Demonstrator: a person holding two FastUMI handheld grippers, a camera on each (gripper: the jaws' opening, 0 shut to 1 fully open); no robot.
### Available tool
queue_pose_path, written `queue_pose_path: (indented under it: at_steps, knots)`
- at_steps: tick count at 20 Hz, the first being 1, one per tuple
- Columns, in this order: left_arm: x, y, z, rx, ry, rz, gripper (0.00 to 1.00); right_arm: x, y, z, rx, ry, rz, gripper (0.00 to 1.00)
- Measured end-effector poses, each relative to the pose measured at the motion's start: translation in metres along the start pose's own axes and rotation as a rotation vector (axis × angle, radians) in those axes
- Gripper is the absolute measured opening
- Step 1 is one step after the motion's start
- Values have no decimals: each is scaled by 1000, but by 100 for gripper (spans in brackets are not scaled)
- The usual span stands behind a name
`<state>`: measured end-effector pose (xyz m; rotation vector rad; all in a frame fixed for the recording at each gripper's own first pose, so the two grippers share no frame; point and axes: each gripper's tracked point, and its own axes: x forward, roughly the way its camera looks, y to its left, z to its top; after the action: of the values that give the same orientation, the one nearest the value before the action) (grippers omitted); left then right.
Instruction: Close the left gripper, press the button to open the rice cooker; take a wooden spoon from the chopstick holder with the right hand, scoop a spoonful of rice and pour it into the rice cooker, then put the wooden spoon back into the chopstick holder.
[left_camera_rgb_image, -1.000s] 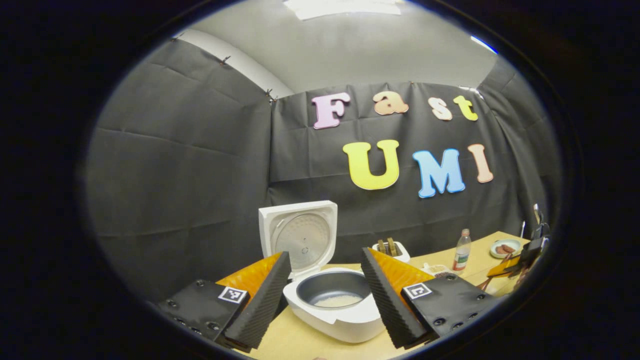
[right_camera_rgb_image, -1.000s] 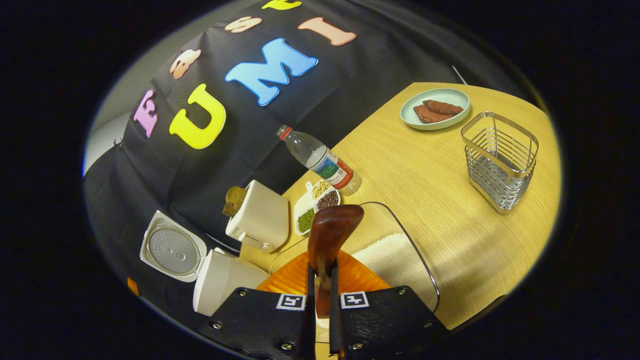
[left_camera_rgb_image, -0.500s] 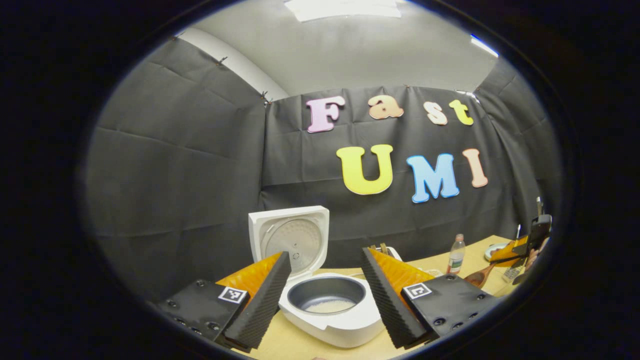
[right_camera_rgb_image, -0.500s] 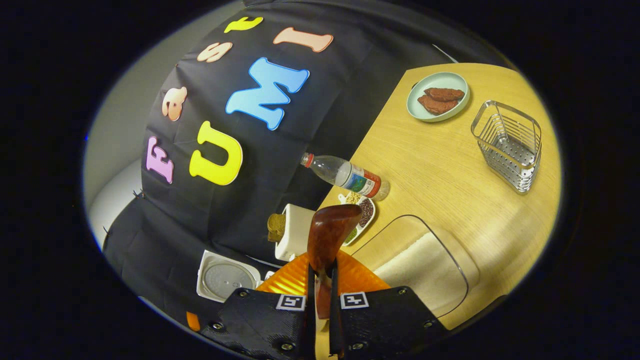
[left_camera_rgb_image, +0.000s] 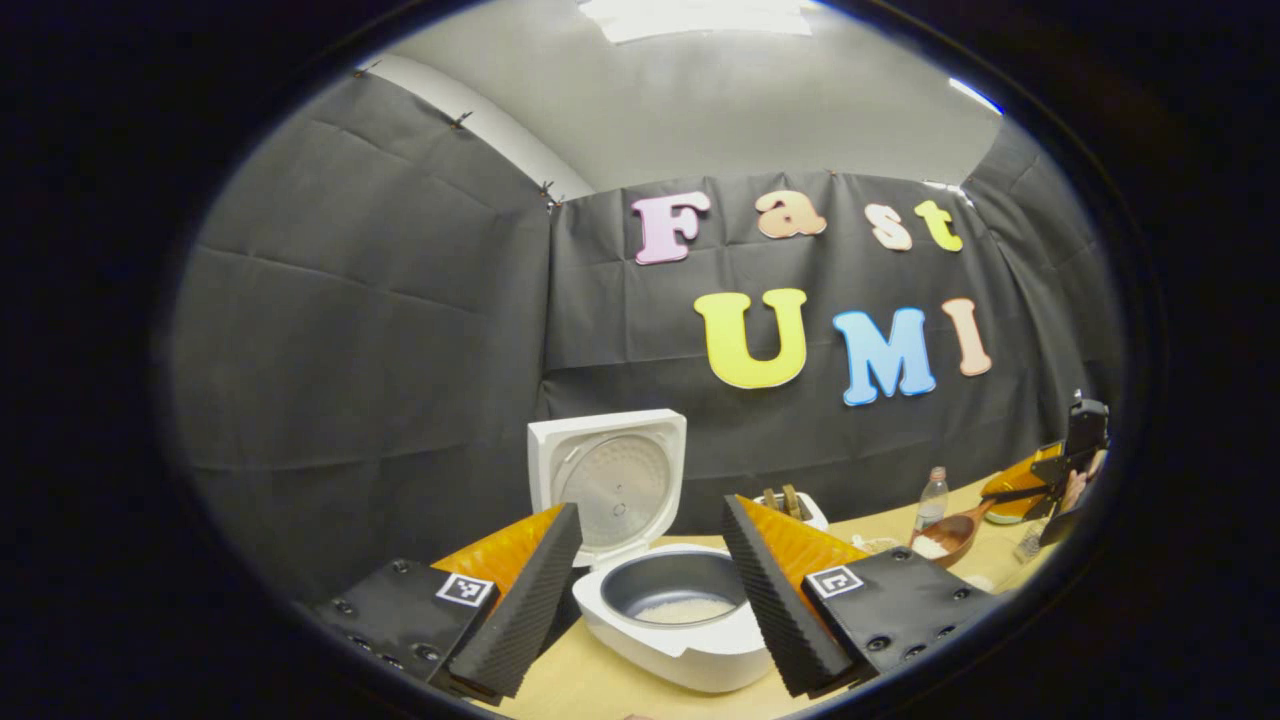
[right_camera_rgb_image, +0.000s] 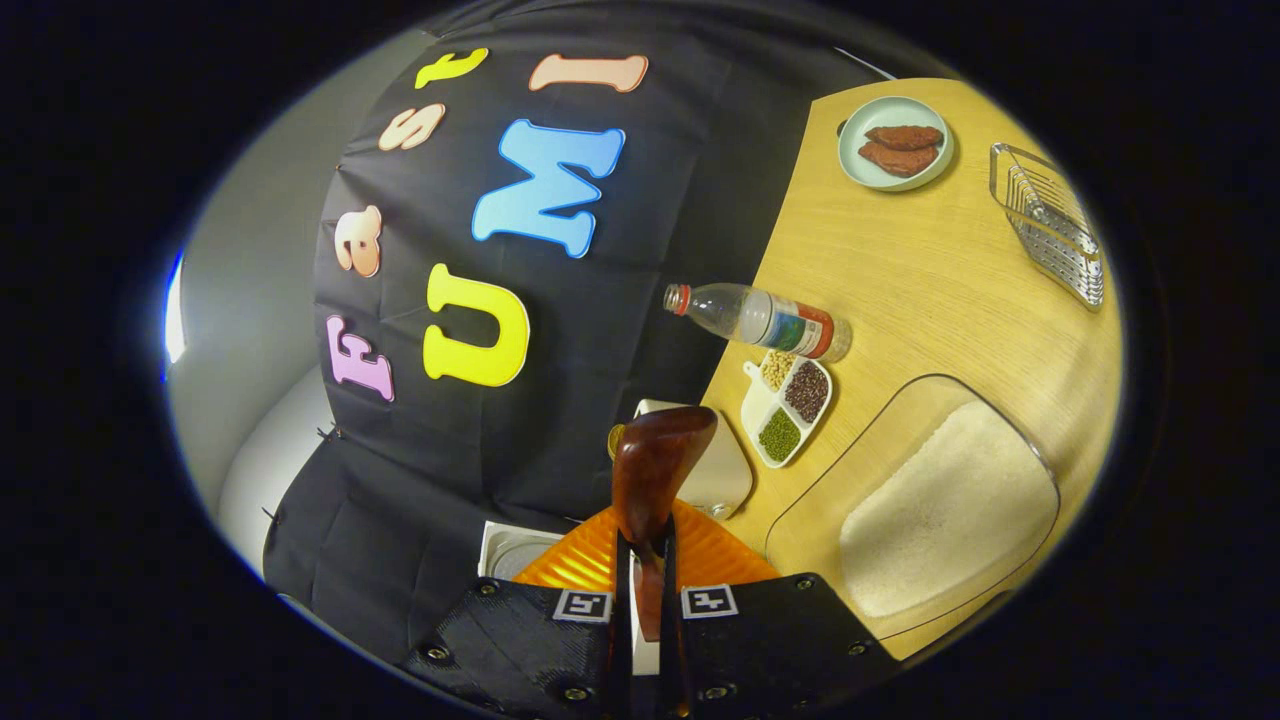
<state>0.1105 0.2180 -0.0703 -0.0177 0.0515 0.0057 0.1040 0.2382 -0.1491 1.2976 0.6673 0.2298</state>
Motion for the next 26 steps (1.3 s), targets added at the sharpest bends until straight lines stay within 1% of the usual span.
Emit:
queue_pose_path:
  at_steps: [1,2,5,6,7,10,11,17,18,19,24,26]
  knots:
    - [-1,6,-1,3,-1,11,98,5,6,-6,-5,12,10,11]
    - [-3,11,-2,3,2,21,91,10,13,-12,-6,24,21,11]
    - [-10,27,-9,-9,16,54,91,28,33,-33,-8,75,49,11]
    - [-13,33,-11,-10,21,66,98,34,39,-39,-19,89,56,11]
    - [-16,39,-14,-10,27,81,91,41,45,-45,-30,103,62,11]
    - [-29,60,-20,-20,40,125,91,56,62,-65,-57,141,82,11]
    - [-33,66,-23,-24,45,141,98,62,65,-72,-68,154,90,11]
    - [-55,100,-33,-40,71,223,98,101,97,-115,-139,221,130,11]
    - [-58,104,-35,-39,74,234,94,107,102,-122,-150,229,134,11]
    - [-61,109,-37,-39,77,245,98,114,107,-127,-164,233,140,11]
    - [-78,127,-48,-41,99,298,98,147,119,-163,-259,256,143,11]
    - [-86,134,-52,-36,111,318,98,164,119,-177,-317,249,137,11]
